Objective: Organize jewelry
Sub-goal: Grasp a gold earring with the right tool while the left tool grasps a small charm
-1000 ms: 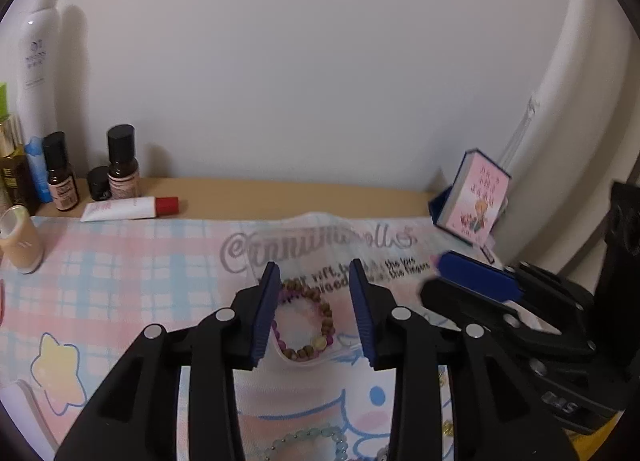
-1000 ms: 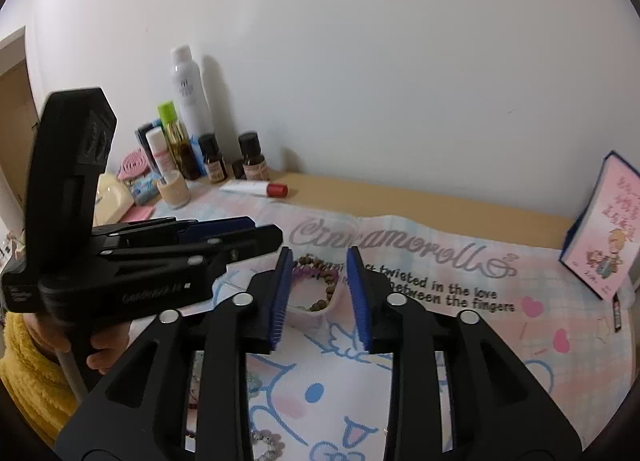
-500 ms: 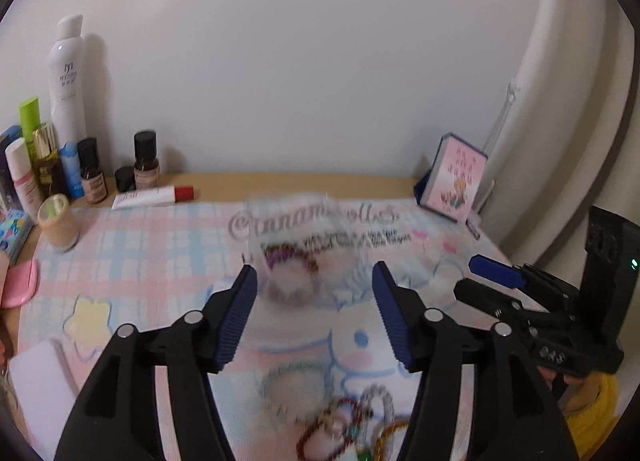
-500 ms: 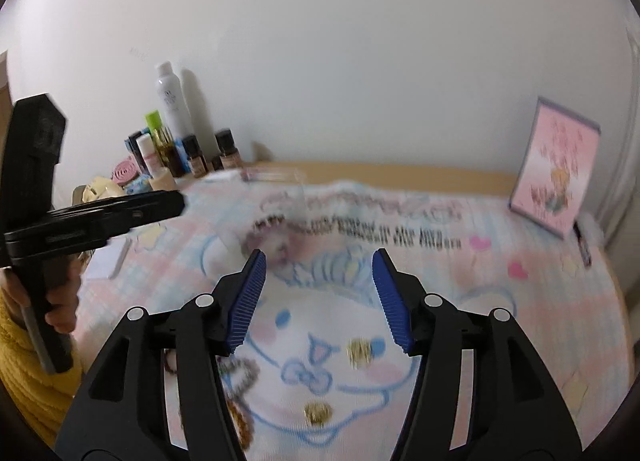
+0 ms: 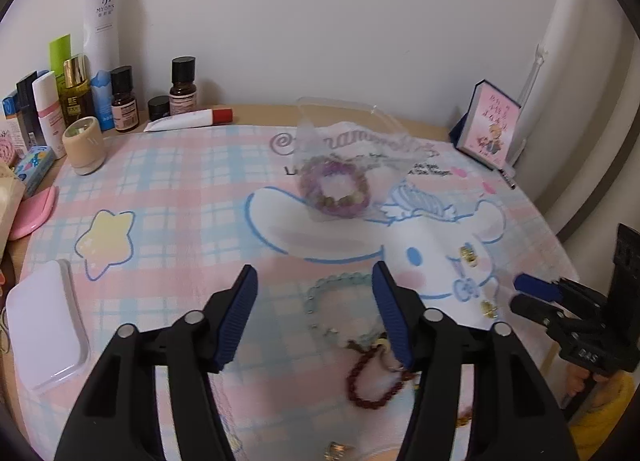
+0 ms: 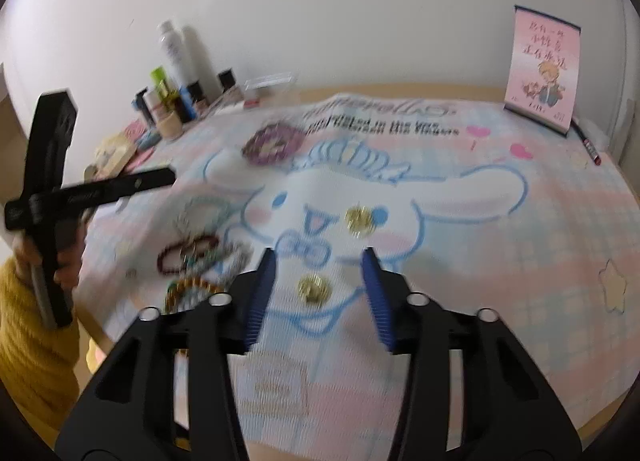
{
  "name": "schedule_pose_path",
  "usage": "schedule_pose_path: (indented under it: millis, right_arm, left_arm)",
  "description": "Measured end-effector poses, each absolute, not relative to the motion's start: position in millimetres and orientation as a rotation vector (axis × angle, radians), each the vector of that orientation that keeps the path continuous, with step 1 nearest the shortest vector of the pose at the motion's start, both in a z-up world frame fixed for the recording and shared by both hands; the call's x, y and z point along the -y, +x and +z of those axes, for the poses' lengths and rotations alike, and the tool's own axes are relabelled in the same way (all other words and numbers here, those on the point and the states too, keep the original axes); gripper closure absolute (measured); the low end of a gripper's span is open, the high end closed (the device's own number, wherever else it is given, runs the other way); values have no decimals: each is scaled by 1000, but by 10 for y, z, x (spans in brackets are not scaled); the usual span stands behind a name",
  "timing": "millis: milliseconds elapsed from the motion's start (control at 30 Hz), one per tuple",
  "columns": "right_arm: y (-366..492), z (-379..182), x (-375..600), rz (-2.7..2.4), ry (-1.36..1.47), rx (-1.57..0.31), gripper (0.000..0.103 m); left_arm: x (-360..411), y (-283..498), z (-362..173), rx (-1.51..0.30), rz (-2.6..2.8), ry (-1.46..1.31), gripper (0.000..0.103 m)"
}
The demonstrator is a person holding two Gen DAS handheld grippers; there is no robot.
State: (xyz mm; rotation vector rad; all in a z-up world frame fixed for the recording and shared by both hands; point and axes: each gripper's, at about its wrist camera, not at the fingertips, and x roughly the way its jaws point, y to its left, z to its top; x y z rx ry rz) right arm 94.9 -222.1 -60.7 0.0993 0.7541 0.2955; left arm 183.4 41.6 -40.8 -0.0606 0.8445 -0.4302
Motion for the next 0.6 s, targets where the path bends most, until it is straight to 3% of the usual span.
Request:
schedule_pose_path:
  millis: [433,600]
  right_arm:
    - [1016,-797,2062,281,22,-803,77]
    - [1034,-803,2047,279,12,-806,88]
  left_arm:
    - [-334,1925,-639,-939,-437,-25,57]
    - [-274,1884,-672,-909,-381,67,77]
